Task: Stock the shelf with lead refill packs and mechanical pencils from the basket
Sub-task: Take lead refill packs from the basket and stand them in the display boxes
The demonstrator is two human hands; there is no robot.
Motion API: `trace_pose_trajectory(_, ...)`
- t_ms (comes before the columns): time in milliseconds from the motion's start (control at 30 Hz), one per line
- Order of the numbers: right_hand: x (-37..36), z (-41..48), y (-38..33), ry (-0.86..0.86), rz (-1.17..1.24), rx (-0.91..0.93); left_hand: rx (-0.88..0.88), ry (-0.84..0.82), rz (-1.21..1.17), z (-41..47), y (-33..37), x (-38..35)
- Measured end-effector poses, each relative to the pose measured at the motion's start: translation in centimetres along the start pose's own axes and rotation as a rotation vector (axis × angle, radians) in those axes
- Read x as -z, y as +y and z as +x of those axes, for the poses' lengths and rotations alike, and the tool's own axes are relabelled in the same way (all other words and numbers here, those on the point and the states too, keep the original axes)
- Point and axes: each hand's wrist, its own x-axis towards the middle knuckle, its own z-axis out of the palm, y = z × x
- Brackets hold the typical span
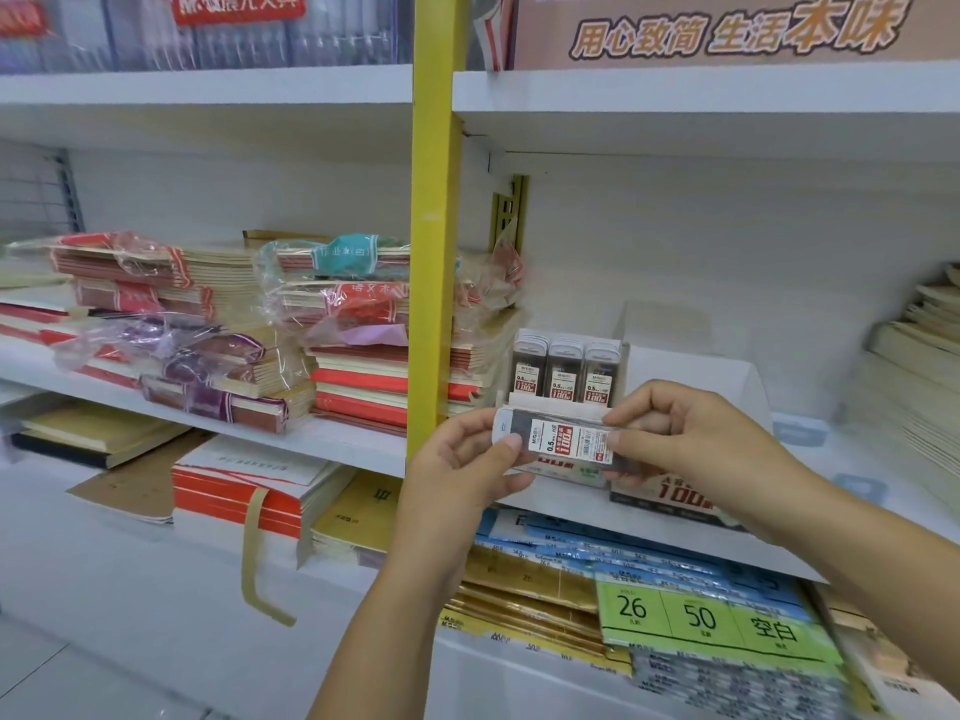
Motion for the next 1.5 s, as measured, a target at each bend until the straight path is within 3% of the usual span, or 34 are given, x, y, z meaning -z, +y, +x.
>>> trace_pose_trajectory(200,-0.7,0.6,-1.8,0.003,-0.175,0.215,-0.095,-0.013,0.080,0.3,0.5,-0.8)
trace_pose_trajectory(400,-1.3,2.4,-2.6,-0.121,-0.319,0.226,-0.166,0.014,0.172,1.1,0.4,-1.2)
trace_pose_trajectory(467,-0.1,3.0,-2.9,-0.010,-0.289,0.242,-0.250,0.060,0.359,1.5,-0.1,-1.2)
trace_pose_trajectory(600,3.1,4.8,-3.6,0.321,-0.119,0.377,-0.495,0.052,0.973,2.2,-1.3,-1.0)
trace_pose_trajectory(700,4.3,6.1,-3.2,0.407,-0.299,0.478,-0.489,-0.042,1.143,2.5,-2.8,-1.2)
trace_pose_trajectory(900,3.3,7.7,-1.2,0.328,-0.729,0.449,-0.518,-0.043,1.183,2.7,-3.8,-1.1)
trace_pose_trajectory(1167,3.2,9.5,0.3,0.328,-0.901,0.365,-0.518,-0.077,1.155,2.7,-4.0,-0.8)
trace_pose_trajectory(1333,3.3,9.1,0.7,0.330,-0.944,0.318,-0.520,-0.088,1.133,2.7,-3.8,-0.9)
trace_pose_trajectory(1500,3.2,3.7,-0.4,0.415,-0.739,0.461,-0.569,0.016,1.066,0.3,-3.1,-1.5)
